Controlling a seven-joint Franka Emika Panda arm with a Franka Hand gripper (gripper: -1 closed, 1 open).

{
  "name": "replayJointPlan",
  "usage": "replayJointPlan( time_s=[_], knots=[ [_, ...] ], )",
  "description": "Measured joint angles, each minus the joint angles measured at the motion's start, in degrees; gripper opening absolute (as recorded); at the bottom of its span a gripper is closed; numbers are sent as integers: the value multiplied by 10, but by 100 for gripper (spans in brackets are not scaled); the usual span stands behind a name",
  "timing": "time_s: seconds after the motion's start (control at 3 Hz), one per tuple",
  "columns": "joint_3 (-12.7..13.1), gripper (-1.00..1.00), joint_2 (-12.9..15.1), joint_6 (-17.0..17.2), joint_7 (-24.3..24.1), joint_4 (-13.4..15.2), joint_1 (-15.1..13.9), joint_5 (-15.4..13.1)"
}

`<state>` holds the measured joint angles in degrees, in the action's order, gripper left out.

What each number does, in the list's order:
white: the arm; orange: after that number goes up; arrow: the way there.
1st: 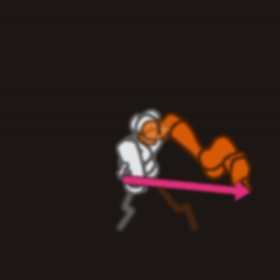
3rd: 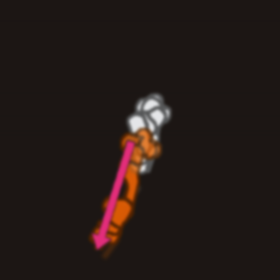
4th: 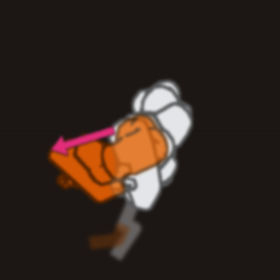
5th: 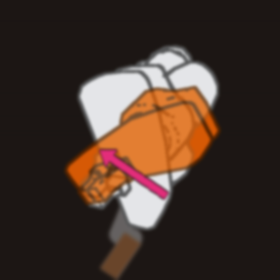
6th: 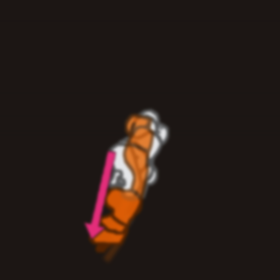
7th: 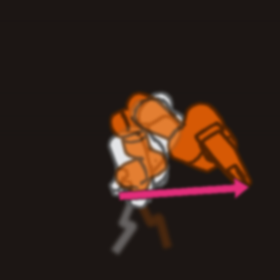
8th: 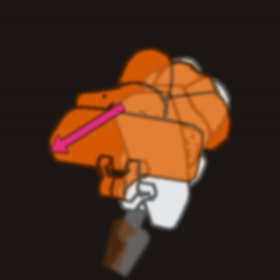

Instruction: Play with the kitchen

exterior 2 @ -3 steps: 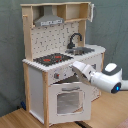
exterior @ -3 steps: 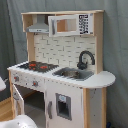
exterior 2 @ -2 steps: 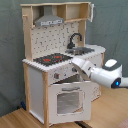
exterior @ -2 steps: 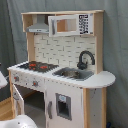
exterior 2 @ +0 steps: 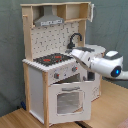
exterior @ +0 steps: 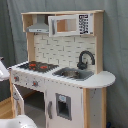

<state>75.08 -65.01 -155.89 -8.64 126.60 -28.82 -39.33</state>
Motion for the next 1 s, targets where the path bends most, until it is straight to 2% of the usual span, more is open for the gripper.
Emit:
replayJointPlan(
  time_s=[0.33,1.0],
  knots=[
    [-14,100,23,16,68,0,12,19],
    [-21,100,66,78,170,-1,48,57]
  ],
)
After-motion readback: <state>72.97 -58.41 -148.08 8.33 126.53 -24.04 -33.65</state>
